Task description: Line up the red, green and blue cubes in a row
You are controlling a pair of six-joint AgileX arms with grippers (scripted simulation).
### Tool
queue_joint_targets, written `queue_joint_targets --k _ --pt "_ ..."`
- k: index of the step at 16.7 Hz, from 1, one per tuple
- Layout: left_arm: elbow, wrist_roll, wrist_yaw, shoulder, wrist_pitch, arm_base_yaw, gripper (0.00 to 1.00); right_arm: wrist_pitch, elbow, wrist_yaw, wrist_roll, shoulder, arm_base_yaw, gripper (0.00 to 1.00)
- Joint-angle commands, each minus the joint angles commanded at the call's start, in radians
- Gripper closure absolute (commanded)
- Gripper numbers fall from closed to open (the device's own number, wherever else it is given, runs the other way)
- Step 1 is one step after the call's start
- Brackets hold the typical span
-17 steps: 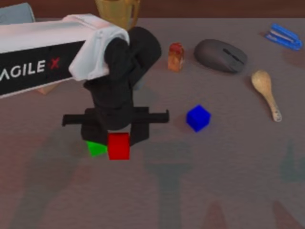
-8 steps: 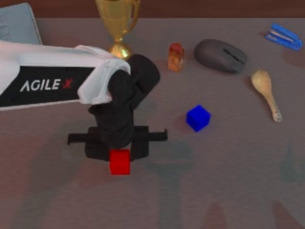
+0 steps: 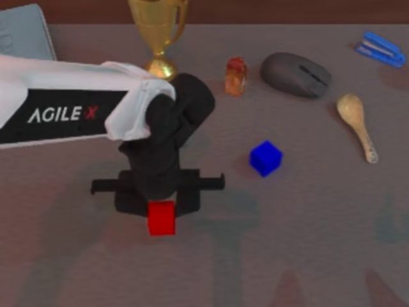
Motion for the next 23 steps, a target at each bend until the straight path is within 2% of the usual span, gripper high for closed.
queue_joint_targets --k 6,16,23 --pt "0.000 0.000 0.000 0.000 0.000 0.000 0.02 0.000 0.000 0.000 0.000 0.000 0.000 0.00" --pt "0.003 0.000 0.000 -0.001 -0.004 0.001 0.00 0.000 0.000 0.000 0.000 0.000 0.000 0.00" --pt "0.141 -0.009 -0.001 -0.084 -0.233 0.012 0.00 0.000 0.000 0.000 0.000 0.000 0.000 0.00"
